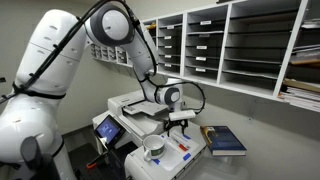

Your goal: Put the marker inside the mug cup

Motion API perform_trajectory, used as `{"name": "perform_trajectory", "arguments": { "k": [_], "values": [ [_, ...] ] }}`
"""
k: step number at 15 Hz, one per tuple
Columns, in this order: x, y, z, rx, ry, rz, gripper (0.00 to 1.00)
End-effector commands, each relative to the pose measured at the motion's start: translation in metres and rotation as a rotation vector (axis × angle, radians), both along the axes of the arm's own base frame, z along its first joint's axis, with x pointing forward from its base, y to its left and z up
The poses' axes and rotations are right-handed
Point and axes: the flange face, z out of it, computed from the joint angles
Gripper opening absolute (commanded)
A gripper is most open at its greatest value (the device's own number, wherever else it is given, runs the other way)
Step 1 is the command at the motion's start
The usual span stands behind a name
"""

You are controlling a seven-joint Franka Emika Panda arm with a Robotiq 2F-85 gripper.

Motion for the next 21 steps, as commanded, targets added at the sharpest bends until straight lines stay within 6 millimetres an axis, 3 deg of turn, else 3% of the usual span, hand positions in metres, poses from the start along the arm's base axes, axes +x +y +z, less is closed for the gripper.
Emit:
{"name": "perform_trajectory", "arguments": {
  "k": [1, 5, 8, 9, 15, 16, 18, 19, 21],
  "values": [
    [0.019, 0.005, -0.013, 0.018, -0.013, 0.075, 1.0],
    [0.029, 0.015, -0.029, 0.017, -0.006, 0.111, 1.0],
    [0.03, 0.014, -0.039, 0.002, 0.008, 0.134, 0.93],
    [0.03, 0.014, -0.043, -0.006, 0.008, 0.138, 0.86],
    [0.037, 0.018, -0.061, -0.045, 0.021, 0.184, 0.85],
    [0.038, 0.019, -0.064, -0.048, 0.022, 0.188, 0.8],
    [0.04, 0.02, -0.068, -0.051, 0.024, 0.189, 0.56],
    [0.041, 0.02, -0.07, -0.05, 0.024, 0.188, 0.55],
    [0.043, 0.021, -0.072, -0.052, 0.025, 0.189, 0.39]
  ]
}}
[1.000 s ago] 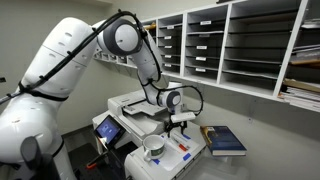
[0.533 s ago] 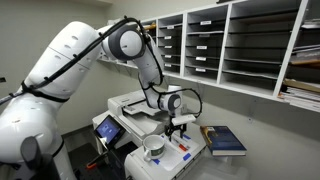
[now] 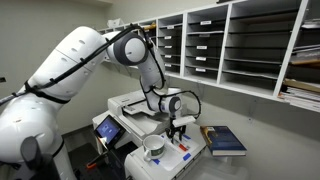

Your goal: Put the marker inside the mug cup

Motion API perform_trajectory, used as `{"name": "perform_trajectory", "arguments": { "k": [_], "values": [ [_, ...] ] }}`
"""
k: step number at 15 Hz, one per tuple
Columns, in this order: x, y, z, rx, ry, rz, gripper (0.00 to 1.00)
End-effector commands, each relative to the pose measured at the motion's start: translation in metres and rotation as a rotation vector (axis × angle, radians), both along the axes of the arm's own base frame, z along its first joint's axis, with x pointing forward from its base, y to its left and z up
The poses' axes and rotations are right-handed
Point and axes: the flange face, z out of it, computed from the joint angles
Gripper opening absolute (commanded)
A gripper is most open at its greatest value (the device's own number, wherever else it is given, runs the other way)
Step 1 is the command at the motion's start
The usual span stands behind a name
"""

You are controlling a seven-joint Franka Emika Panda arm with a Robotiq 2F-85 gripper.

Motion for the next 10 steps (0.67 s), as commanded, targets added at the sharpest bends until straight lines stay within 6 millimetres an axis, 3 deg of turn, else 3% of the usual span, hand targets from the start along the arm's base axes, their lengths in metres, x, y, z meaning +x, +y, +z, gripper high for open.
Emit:
{"name": "perform_trajectory", "arguments": {
  "k": [1, 5, 8, 10],
  "values": [
    [0.006, 0.0, -0.003, -0.022, -0.019, 0.009, 0.32],
    [0.006, 0.0, -0.006, -0.026, -0.016, 0.016, 0.01],
    [0.003, -0.001, 0.002, 0.006, -0.017, 0.024, 0.06],
    [0.001, -0.001, 0.018, 0.063, -0.034, 0.038, 0.06]
  ]
}}
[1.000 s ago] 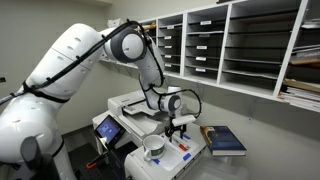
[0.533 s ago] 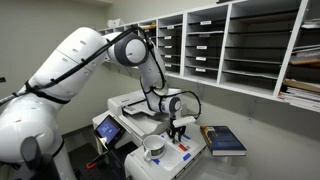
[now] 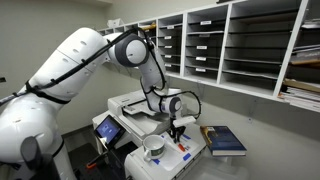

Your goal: Put the marker inside the mug cup

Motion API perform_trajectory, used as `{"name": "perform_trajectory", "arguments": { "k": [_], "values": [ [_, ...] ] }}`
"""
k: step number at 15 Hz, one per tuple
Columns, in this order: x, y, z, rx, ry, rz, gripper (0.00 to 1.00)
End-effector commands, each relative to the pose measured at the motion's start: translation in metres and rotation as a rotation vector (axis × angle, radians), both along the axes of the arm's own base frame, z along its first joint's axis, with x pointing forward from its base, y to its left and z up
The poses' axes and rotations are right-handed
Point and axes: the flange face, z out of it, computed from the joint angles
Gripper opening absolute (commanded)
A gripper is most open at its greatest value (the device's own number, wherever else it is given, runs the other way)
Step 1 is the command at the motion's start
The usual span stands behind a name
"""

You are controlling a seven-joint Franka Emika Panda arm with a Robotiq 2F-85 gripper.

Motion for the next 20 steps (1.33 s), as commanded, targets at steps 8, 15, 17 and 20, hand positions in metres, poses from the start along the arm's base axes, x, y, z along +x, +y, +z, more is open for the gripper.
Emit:
{"name": "perform_trajectory", "arguments": {
  "k": [8, 15, 17, 20],
  "values": [
    [-0.029, 0.007, 0.104, 0.468, -0.025, 0.182, 0.06],
    [-0.073, -0.003, 0.159, 0.697, 0.183, 0.304, 0.06],
    [-0.085, -0.008, 0.16, 0.746, 0.295, 0.348, 0.06],
    [-0.097, -0.006, 0.15, 0.753, 0.383, 0.382, 0.06]
  ]
}}
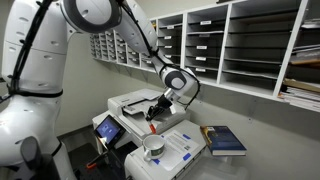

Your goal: Put the marker inside the mug cup

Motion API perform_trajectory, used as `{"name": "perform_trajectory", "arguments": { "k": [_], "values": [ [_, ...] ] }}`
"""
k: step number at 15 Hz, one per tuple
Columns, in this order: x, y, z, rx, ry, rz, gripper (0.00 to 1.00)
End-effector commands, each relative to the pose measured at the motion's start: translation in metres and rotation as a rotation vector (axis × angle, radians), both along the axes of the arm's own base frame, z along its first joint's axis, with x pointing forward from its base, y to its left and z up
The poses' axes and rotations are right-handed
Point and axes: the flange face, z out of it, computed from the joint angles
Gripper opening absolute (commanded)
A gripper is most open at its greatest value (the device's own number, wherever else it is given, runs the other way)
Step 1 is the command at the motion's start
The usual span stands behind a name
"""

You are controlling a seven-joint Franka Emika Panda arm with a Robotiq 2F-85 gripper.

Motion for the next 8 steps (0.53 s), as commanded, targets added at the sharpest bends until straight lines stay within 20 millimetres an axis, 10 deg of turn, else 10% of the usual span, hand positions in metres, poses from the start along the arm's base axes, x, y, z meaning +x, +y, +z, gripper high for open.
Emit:
{"name": "perform_trajectory", "arguments": {
  "k": [1, 8],
  "values": [
    [-0.005, 0.004, -0.009, 0.0, 0.032, 0.075, 0.06],
    [-0.004, 0.001, -0.049, -0.022, 0.014, 0.081, 0.06]
  ]
}}
